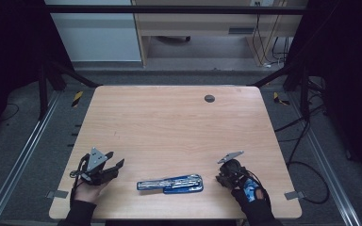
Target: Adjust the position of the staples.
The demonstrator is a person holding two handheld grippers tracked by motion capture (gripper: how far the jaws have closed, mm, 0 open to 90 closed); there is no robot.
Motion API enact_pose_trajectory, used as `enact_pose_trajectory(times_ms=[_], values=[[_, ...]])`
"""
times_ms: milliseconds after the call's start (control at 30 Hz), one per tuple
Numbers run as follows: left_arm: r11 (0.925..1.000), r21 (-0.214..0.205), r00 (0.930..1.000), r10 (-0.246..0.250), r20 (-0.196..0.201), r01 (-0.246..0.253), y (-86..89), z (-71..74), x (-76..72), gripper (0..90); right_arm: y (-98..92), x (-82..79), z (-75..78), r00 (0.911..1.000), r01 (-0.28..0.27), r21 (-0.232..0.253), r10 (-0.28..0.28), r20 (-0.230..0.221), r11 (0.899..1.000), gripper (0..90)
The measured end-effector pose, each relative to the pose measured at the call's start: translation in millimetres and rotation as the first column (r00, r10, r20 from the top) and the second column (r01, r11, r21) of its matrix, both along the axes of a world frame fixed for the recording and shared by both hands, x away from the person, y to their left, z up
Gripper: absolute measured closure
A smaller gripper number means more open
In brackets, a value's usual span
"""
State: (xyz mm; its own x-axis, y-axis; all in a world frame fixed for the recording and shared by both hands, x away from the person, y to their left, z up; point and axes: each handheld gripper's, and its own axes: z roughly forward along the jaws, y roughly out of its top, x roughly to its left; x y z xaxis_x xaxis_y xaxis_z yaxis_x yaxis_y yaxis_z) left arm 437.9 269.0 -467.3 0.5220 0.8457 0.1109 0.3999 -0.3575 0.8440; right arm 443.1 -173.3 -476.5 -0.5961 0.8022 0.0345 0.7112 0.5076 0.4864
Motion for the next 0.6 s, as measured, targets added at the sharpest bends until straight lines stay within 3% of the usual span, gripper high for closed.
enact_pose_trajectory(times_ms=[200, 500, 600], values=[[1.0000, 0.007, 1.0000, -0.006, 0.001, 0.006, -1.6, 0.0, -0.5, 45.9, -2.1, 3.9, 7.8, 0.9990, -0.014, -0.007, 0.014, 0.043, 1.000, 78.1], [0.9999, 0.013, 1.0000, -0.008, 0.002, 0.008, -2.3, -0.4, -0.4, 46.1, -5.7, 13.8, -0.4, 0.9994, -0.022, -0.028, 0.022, 0.027, 0.999, 78.0], [0.9999, 0.013, 0.9999, -0.010, 0.002, 0.010, -2.5, -0.4, -0.5, 46.1, -5.2, 13.8, -0.4, 0.9997, -0.011, -0.015, 0.011, 0.021, 1.000, 77.3]])
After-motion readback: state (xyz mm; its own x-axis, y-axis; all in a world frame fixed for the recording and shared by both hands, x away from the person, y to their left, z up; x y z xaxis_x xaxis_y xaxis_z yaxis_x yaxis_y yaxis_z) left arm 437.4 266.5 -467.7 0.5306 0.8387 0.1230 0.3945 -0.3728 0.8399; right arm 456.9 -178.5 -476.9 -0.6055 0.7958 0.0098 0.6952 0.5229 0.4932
